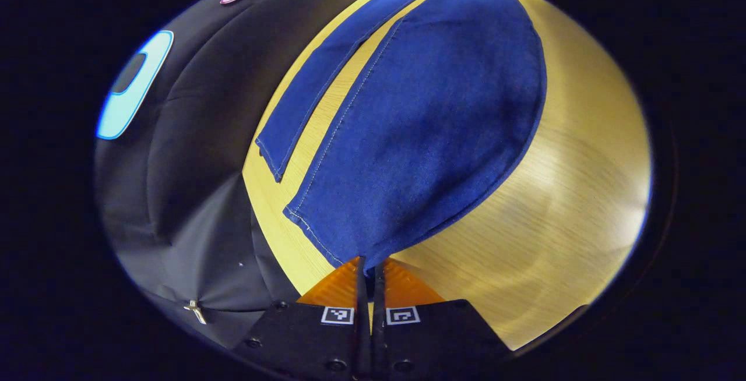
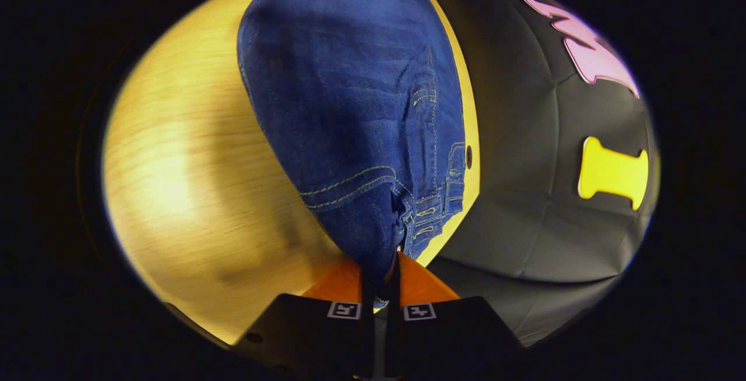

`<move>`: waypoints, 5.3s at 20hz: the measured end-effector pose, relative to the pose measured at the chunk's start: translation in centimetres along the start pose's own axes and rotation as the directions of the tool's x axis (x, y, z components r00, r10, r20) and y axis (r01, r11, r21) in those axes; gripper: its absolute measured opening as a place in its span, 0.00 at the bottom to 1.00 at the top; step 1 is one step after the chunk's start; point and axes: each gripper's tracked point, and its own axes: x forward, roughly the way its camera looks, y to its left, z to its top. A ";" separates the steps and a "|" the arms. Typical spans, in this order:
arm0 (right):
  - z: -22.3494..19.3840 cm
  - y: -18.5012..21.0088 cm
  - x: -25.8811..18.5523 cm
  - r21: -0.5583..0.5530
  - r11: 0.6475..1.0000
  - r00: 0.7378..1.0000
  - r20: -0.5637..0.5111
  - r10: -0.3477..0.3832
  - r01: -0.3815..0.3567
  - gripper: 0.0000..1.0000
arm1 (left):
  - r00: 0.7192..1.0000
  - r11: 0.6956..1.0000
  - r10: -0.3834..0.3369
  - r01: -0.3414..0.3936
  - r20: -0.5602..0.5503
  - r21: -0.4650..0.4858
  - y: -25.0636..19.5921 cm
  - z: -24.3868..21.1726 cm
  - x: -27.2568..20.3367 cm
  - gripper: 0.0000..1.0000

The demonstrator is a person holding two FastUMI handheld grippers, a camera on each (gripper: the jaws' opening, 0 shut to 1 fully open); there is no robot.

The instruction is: Grasp the waist and the cuffs of the jeans and fold them to make the two legs overlap; first hold the waist and fold one-third of the jeans toward the cuffs, then hold the cuffs and fold the remaining one-third in the same direction to finish folding.

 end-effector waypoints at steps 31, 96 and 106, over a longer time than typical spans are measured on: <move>8.0 -24.7 13.7 0.695 0.683 0.954 0.012 0.300 -0.224 0.05 | 0.965 0.476 -0.217 0.237 0.148 -0.847 24.4 20.9 16.9 0.06; 11.7 -30.7 -7.6 0.999 0.016 0.814 0.033 -0.580 -0.029 0.08 | 0.871 0.364 0.258 0.313 0.417 -0.877 7.7 31.6 -3.3 0.97; 13.6 -27.8 -18.0 0.922 0.334 0.775 0.356 -0.522 -0.198 0.08 | 0.855 0.237 0.421 0.220 0.304 -0.946 12.9 24.0 0.5 0.97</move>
